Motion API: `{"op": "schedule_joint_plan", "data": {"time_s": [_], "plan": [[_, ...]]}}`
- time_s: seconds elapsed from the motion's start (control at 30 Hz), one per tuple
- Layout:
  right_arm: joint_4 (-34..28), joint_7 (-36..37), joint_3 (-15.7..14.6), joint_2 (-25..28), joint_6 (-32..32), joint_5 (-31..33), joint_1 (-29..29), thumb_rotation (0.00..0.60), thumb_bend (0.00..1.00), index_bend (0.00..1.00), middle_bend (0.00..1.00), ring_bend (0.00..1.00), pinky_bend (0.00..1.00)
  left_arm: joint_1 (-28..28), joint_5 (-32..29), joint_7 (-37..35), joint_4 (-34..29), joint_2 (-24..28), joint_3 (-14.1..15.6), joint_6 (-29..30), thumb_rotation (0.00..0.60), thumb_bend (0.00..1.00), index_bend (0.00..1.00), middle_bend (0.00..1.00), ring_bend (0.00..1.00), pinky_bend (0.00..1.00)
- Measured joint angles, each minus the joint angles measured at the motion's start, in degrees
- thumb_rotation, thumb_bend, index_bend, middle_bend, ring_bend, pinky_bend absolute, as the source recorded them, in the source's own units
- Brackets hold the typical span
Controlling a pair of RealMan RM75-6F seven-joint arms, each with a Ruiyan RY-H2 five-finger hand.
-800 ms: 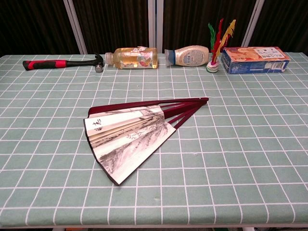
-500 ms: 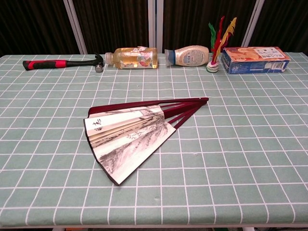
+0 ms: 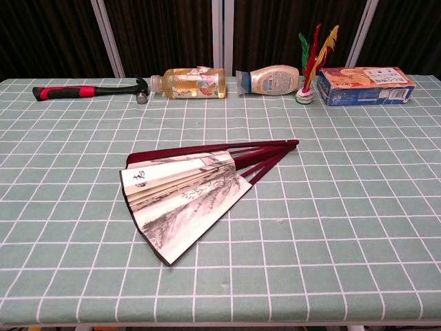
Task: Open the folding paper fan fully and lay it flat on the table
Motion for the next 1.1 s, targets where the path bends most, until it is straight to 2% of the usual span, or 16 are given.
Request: {"op": "schedule_joint_plan", "data": {"time_s": [0.13, 0.23, 0.33, 0.6, 0.73, 0.87, 1.1], "plan": [[0.43, 0.41, 0.63, -0.56, 1.62, 1.34, -0.59, 0.600, 0.26, 0.03, 0.09, 0.00, 0.00, -1.52, 0.60, -2.70, 0.85, -0.10, -0.61, -1.65, 0.600, 0.00, 0.32, 0.27, 0.18, 0.15], [0.55, 0.25, 0.93, -0.45, 2.28, 1.17, -0.61, 0.600, 0.26, 0.03, 0.09, 0.00, 0.00, -4.26, 2.23, -5.31, 1.28, 0.46, -1.35, -4.29, 0.600, 0.00, 0.33, 0.30, 0.23, 0.15], [0.28, -0.48, 1.29, 0.02, 3.21, 0.37, -0.34, 0.600, 0.26, 0.03, 0.09, 0.00, 0.00, -8.33, 4.13, -8.99, 1.77, 1.21, -2.47, -8.19, 0.600, 0.00, 0.35, 0.31, 0.24, 0.15], [-1.12, -1.44, 1.49, 1.25, 2.99, -0.52, 0.66, 0.600, 0.26, 0.03, 0.09, 0.00, 0.00, -23.58, 5.53, -19.67, 5.06, 0.04, -6.88, -24.88, 0.600, 0.09, 0.37, 0.33, 0.27, 0.21], [-1.94, -2.40, 1.50, 1.85, 2.60, -0.64, 1.11, 0.600, 0.26, 0.03, 0.09, 0.00, 0.00, -31.95, 4.46, -23.05, 8.60, -3.48, -9.06, -33.62, 0.600, 0.10, 0.38, 0.34, 0.27, 0.22], [-2.67, -3.22, 1.58, 2.25, 2.13, -0.47, 1.51, 0.600, 0.26, 0.03, 0.09, 0.00, 0.00, -39.47, 1.80, -22.83, 14.22, -9.31, -10.59, -41.76, 0.600, 0.11, 0.39, 0.34, 0.27, 0.22], [-3.43, -4.33, 1.56, 2.54, 0.72, 0.46, 2.10, 0.600, 0.26, 0.03, 0.09, 0.00, 0.00, -48.06, -6.48, -20.93, 23.60, -18.49, -11.72, -53.32, 0.600, 0.24, 0.42, 0.36, 0.27, 0.22]]}}
